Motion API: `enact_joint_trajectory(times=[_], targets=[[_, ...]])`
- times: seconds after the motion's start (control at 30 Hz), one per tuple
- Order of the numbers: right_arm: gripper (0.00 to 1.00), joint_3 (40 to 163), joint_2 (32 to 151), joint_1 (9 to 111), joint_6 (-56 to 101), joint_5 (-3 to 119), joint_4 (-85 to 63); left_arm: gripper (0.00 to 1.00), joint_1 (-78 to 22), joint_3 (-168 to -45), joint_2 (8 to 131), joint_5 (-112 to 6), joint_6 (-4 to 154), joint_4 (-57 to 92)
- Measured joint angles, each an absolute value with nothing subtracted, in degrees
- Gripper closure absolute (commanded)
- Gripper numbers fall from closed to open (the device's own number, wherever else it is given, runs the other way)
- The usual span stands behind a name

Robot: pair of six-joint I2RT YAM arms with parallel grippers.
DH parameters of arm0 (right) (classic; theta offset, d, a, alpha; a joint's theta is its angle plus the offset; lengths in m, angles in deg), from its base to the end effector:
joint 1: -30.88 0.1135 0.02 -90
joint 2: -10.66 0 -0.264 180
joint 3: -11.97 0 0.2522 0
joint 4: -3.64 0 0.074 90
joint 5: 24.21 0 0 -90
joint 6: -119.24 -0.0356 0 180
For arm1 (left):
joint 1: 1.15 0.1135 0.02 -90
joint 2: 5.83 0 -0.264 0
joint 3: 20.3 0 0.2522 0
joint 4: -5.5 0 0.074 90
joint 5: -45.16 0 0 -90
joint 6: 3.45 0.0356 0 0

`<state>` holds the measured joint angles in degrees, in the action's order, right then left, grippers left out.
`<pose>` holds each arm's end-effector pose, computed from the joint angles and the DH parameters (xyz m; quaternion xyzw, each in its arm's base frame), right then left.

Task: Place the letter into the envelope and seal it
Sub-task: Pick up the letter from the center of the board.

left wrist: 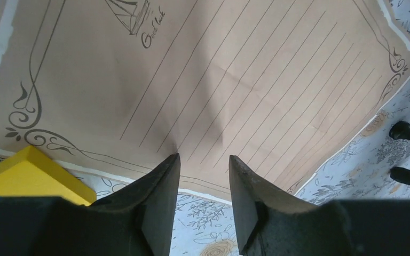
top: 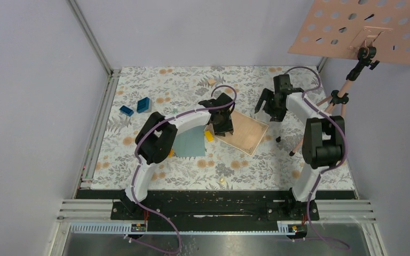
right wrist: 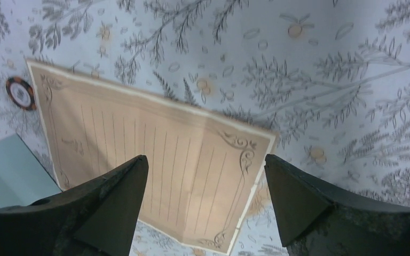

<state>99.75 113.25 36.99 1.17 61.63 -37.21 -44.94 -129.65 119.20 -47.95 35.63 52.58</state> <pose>0.3807 0.0433 0.2163 0.1713 0.9394 0.1198 0.2718 0.3340 -0.3228 0.1641 -0.0540 0.9700 -0.1910 0.1401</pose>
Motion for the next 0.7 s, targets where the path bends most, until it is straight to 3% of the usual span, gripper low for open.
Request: enact_joint_trajectory(times=[0.2,0.7], targets=[[0.08,106.92,120.57,36.09,1.06,62.15,-41.5,0.6,-44.3,-130.68,119.94,-47.58,36.96,54.04],[0.07,97.85,120.05,36.07,-6.26,56.14,-37.08,0.61,-41.48,-130.68,119.94,-48.19,43.02,54.09]])
